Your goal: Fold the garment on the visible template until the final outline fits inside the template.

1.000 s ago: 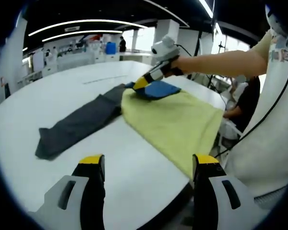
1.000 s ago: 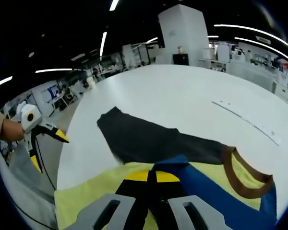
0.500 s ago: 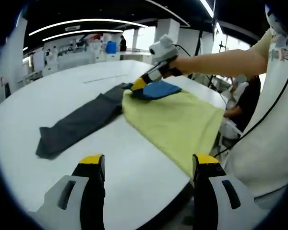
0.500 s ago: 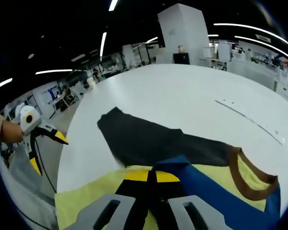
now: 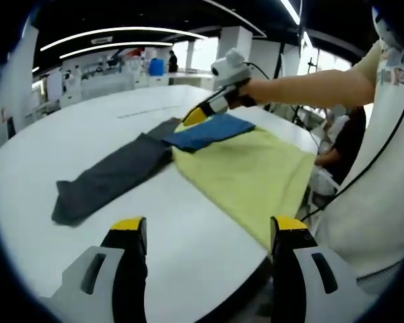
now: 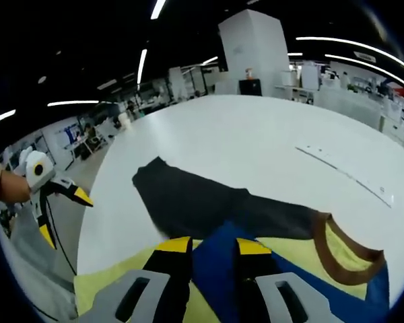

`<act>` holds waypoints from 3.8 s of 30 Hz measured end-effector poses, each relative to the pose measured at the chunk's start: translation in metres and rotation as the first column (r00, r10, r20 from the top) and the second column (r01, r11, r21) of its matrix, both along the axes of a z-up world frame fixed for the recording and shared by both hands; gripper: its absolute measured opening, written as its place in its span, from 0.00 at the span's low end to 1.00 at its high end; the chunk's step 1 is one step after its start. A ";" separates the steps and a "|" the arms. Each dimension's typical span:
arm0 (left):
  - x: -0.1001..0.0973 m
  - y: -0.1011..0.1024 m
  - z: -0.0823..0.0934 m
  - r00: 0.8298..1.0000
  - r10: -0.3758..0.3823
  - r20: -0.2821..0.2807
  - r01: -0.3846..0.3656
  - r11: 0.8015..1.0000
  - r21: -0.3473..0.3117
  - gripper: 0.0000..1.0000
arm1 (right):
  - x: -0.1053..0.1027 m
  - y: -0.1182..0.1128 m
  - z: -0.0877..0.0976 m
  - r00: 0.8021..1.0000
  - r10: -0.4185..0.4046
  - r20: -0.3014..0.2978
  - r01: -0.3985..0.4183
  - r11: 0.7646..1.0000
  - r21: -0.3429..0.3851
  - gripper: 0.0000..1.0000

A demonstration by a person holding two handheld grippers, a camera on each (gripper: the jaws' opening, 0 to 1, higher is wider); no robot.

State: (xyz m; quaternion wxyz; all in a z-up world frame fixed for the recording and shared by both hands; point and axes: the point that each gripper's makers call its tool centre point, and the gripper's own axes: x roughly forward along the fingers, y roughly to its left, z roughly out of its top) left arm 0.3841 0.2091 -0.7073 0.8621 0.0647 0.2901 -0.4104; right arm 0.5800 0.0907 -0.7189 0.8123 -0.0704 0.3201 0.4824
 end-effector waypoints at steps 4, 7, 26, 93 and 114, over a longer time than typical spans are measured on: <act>0.000 -0.001 0.000 1.000 -0.002 -0.002 0.002 1.000 -0.002 0.72 | -0.001 -0.001 0.002 1.000 0.000 0.020 0.000 1.000 0.005 0.34; 0.000 -0.001 0.000 1.000 0.000 -0.002 0.000 1.000 -0.001 0.72 | -0.002 -0.001 0.002 1.000 -0.001 0.029 0.001 1.000 0.011 0.42; 0.003 -0.005 0.003 1.000 0.006 0.006 -0.006 1.000 -0.006 0.73 | -0.009 -0.024 0.020 0.994 -0.034 0.100 0.030 0.998 0.049 0.70; 0.023 -0.035 0.009 1.000 0.002 -0.005 -0.003 1.000 -0.028 0.77 | -0.093 -0.136 0.027 0.984 -0.129 0.119 0.124 0.991 0.049 0.82; 0.043 -0.010 0.004 0.998 0.064 0.010 -0.064 0.998 0.014 0.77 | -0.118 -0.160 0.027 0.983 -0.140 0.119 0.136 0.990 0.043 0.81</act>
